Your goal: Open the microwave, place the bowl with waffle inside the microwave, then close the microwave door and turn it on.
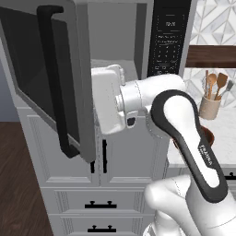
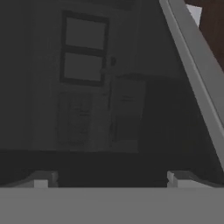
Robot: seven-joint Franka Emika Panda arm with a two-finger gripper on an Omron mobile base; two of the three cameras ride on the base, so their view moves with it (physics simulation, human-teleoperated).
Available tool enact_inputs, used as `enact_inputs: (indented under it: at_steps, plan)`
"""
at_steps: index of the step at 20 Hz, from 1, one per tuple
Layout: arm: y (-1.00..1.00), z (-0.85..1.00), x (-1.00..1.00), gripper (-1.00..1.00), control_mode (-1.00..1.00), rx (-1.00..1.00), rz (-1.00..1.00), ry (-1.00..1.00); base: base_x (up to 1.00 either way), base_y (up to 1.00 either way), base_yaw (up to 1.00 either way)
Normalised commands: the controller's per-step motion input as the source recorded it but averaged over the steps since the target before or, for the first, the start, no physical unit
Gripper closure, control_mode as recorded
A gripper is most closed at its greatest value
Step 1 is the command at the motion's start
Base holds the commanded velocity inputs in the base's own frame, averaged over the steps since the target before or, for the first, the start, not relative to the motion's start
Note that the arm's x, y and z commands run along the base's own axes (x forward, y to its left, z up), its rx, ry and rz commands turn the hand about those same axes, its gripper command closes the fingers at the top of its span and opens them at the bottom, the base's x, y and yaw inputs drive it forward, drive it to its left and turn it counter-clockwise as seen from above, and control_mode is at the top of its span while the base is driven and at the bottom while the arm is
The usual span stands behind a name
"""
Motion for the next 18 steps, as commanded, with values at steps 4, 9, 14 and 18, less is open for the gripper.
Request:
enact_inputs:
  at_steps: [4,9,14,18]
  plan:
    - [1.00,0.00,-0.60,-1.00,-1.00,-0.01,0.00,-0.18,0.00,0.00,0.00]
    - [1.00,-0.13,-0.11,-1.00,-1.00,-0.11,0.00,-0.09,0.00,0.00,0.00]
    - [1.00,-0.27,0.21,-1.00,-1.00,-0.22,-0.06,-0.01,0.00,0.00,0.00]
    - [1.00,-0.20,0.52,-1.00,-1.00,-0.19,-0.10,-0.01,0.00,0.00,0.00]
